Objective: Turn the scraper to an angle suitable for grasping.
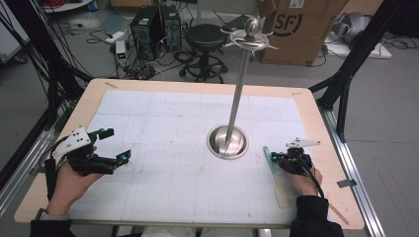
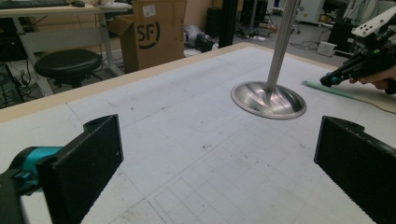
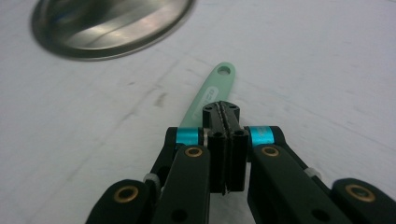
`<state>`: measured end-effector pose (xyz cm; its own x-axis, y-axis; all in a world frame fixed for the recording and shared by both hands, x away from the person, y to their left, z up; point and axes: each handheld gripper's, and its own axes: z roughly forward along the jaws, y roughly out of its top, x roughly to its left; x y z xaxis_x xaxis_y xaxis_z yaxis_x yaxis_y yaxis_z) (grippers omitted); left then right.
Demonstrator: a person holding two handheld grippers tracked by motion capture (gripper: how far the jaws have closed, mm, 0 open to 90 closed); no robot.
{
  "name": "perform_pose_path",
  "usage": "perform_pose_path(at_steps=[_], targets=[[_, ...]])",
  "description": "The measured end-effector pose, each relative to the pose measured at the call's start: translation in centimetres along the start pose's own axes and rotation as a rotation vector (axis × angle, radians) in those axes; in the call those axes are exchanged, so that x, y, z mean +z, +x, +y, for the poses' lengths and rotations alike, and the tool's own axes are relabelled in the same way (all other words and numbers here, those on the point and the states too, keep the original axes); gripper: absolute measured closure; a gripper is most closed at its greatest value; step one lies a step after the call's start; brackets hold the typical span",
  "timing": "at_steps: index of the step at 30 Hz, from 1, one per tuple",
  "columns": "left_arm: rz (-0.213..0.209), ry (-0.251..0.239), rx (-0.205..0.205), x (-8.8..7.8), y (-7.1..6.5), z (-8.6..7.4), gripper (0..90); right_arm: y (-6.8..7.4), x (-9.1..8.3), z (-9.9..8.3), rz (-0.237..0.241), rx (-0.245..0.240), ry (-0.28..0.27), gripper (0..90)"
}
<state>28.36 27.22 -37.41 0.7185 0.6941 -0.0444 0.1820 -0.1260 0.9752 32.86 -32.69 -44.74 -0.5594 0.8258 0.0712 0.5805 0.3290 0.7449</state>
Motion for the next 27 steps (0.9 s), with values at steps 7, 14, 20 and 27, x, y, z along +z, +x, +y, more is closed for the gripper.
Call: perform_pose_path(at_steps=[7, 14, 20, 27], targets=[[0.000, -0.004, 0.001, 0.0, 0.1, 0.1, 1.7, 2.2, 0.6, 0.7, 0.110, -0.111, 0.042, 90.0], [-0.006, -0.006, 0.007, 0.3, 0.0, 0.2, 1.7, 3.6, 0.9, 0.8, 0.209, -0.174, 0.055, 90.0], [-0.009, -0.004, 0.005, 0.4, 0.0, 0.2, 1.7, 4.8, 1.2, 1.1, 0.280, -0.228, 0.068, 90.0], [-0.014, -0.003, 0.008, 0.5, -0.1, 0.3, 1.7, 6.8, 1.6, 1.5, 0.341, -0.285, 0.094, 90.0]])
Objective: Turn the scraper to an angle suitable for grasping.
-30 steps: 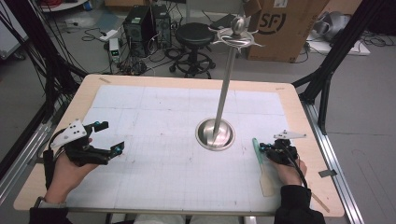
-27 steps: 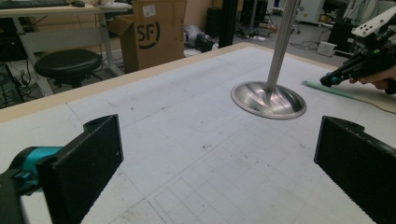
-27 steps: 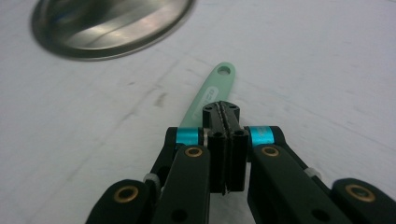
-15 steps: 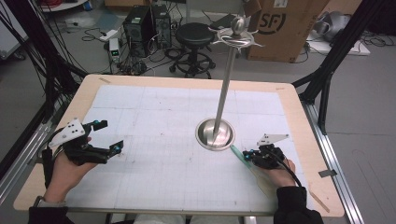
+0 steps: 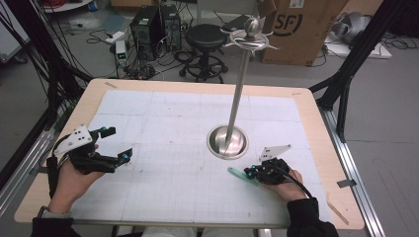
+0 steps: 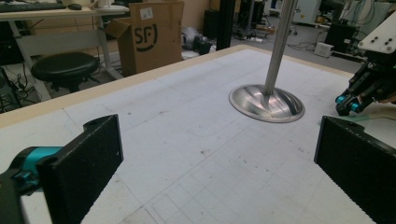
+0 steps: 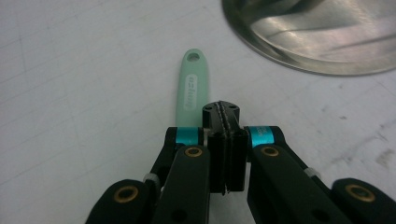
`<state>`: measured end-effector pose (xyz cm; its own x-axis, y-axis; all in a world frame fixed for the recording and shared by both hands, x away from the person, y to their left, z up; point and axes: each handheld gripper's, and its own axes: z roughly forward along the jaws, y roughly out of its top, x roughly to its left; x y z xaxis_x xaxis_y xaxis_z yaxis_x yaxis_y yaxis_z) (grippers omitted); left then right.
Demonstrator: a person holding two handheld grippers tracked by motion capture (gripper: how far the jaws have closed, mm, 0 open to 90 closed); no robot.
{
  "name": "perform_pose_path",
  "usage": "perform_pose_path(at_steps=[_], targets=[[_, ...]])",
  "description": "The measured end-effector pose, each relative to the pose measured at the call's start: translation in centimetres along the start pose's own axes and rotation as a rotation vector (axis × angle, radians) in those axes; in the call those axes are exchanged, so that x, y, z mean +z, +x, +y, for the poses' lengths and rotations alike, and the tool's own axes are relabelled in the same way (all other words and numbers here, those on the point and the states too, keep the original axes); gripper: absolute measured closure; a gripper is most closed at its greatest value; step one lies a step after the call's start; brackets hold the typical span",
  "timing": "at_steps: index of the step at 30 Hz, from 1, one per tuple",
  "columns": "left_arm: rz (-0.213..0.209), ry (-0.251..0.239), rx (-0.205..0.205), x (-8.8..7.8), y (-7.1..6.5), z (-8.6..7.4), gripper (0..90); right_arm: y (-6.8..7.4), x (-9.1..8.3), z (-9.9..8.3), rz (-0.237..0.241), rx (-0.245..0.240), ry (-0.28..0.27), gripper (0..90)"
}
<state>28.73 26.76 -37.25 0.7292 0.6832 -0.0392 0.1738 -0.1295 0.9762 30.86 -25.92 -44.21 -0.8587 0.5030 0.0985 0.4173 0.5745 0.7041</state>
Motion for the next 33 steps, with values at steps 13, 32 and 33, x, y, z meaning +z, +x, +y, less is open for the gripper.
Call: perform_pose_path(at_steps=[13, 32, 33], targets=[[-0.003, -0.005, -0.001, 0.0, 0.0, 0.1, 1.7, 2.0, 1.0, 1.2, 0.076, -0.094, 0.049, 90.0], [0.000, -0.018, 0.002, -0.5, 0.0, 0.4, 1.7, 1.5, -4.9, 1.7, 0.017, -0.087, -0.149, 44.6], [0.000, -0.017, -0.001, -0.5, 0.0, 0.4, 1.7, 1.5, -5.2, 1.8, 0.021, -0.089, -0.166, 39.1]])
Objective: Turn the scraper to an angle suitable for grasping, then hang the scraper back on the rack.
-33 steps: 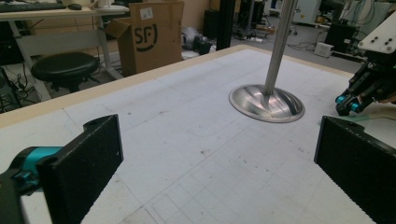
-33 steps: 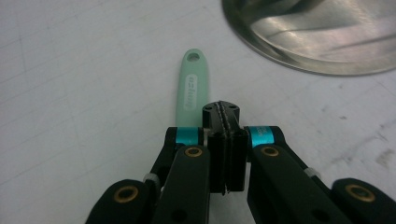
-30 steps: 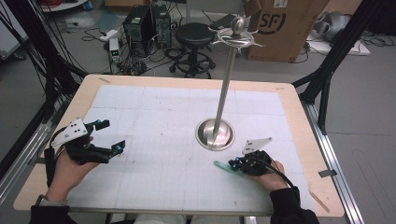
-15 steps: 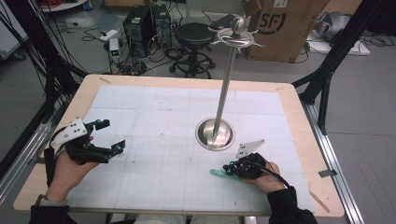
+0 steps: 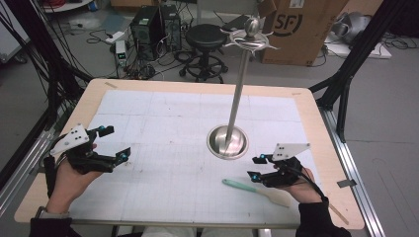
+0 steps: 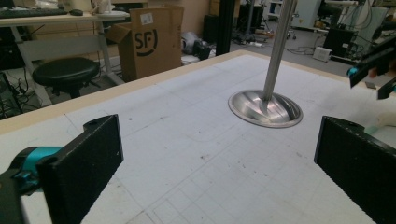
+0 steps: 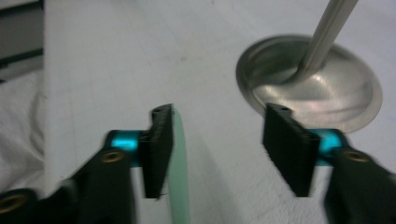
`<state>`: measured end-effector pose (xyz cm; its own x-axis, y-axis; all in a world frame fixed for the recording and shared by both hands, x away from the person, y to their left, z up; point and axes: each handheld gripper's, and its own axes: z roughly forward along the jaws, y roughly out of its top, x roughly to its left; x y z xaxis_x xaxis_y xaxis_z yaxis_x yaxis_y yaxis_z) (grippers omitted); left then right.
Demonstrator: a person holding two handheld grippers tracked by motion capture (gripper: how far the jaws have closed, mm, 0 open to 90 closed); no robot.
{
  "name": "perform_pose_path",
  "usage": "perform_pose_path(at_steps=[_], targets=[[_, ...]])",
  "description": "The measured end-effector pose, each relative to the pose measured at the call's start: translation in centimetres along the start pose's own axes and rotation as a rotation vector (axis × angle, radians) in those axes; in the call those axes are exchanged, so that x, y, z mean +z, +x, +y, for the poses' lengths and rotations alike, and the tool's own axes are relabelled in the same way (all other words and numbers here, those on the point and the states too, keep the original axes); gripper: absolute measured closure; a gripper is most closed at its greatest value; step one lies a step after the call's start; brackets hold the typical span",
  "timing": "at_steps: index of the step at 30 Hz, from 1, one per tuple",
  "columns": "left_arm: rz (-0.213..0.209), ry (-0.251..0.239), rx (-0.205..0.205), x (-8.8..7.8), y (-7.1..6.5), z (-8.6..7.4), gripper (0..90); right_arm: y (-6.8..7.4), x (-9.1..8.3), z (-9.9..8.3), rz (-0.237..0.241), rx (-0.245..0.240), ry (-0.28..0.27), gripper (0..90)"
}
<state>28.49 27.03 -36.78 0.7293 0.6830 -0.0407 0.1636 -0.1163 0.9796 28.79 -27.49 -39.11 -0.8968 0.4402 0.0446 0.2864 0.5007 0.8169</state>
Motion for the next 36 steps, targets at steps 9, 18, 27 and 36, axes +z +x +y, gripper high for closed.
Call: perform_pose_path(at_steps=[9, 18, 27, 36], targets=[[0.008, -0.010, -0.011, -0.6, 0.2, -0.1, 1.7, -0.3, -2.7, 0.5, -0.045, 0.007, -0.023, 13.3], [0.003, -0.006, -0.007, -0.4, 0.0, 0.0, 1.7, -0.3, -3.4, -0.2, -0.099, 0.027, 0.019, 0.4], [-0.001, -0.013, -0.004, -0.3, 0.0, 0.2, 1.7, 0.4, -1.1, -0.1, -0.114, -0.042, 0.147, 0.6], [-0.007, 0.003, -0.001, 0.2, -0.1, -0.1, 1.7, 0.7, 0.4, -1.2, -0.029, -0.042, 0.291, 5.2]])
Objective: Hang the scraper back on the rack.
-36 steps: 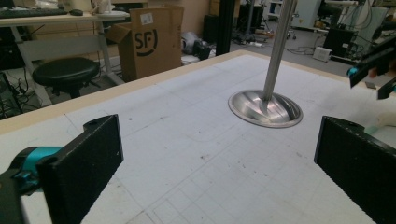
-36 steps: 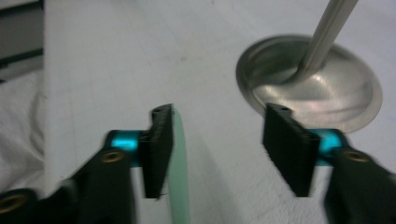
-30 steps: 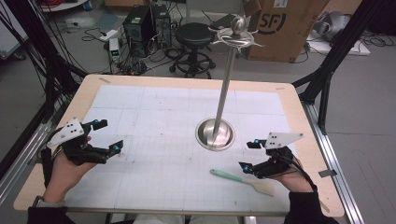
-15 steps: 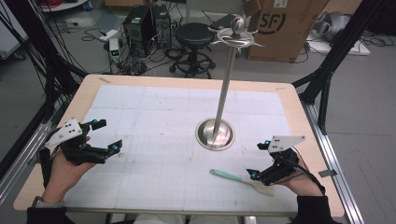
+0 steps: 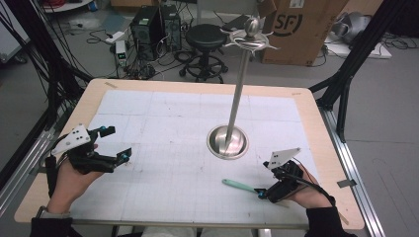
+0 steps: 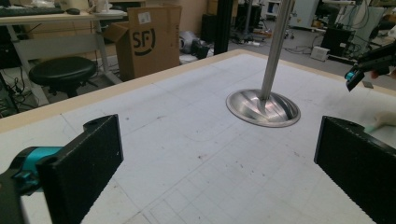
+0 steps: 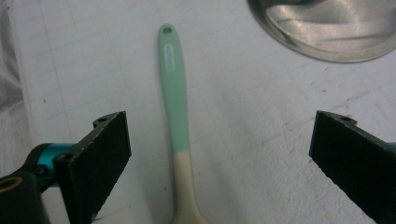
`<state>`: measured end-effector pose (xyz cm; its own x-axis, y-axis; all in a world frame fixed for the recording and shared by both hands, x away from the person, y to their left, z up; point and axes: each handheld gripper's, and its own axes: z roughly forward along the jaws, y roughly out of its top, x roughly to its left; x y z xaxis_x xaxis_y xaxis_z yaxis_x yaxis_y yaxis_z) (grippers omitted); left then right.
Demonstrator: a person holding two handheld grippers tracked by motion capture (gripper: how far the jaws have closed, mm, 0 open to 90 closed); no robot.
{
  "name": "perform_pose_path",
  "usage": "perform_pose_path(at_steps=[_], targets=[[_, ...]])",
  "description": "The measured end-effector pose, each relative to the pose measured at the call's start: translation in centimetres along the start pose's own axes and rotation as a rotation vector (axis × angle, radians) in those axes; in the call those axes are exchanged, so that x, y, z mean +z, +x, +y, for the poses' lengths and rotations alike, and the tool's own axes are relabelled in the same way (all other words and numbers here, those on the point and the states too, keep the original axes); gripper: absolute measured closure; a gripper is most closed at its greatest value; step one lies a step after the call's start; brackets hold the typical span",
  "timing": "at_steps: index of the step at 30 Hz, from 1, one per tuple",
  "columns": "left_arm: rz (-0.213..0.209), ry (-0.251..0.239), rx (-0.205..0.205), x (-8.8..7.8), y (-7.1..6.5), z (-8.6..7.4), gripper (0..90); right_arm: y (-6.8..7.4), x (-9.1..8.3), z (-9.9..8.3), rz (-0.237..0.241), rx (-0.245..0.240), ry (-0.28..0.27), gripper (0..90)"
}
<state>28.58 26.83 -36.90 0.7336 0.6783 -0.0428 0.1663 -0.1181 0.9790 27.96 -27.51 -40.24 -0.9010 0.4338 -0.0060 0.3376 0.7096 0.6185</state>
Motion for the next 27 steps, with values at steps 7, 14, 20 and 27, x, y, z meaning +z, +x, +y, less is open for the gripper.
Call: perform_pose_path(at_steps=[7, 14, 20, 27], targets=[[-0.006, 0.002, 0.002, 0.3, -0.1, 0.0, 1.7, 0.2, 0.9, -0.9, 0.043, -0.023, 0.104, 20.3], [-0.004, 0.008, -0.002, 0.4, 0.0, -0.1, 1.7, 0.5, 1.2, -0.7, 0.045, -0.032, 0.192, 39.5], [-0.005, 0.008, -0.001, 0.4, -0.1, -0.1, 1.7, 1.0, 1.5, -0.1, 0.052, -0.061, 0.266, 52.8], [0.007, 0.005, -0.017, 0.4, 0.5, -0.2, 1.7, 1.1, 1.9, 0.8, 0.062, -0.057, 0.334, 63.6]])
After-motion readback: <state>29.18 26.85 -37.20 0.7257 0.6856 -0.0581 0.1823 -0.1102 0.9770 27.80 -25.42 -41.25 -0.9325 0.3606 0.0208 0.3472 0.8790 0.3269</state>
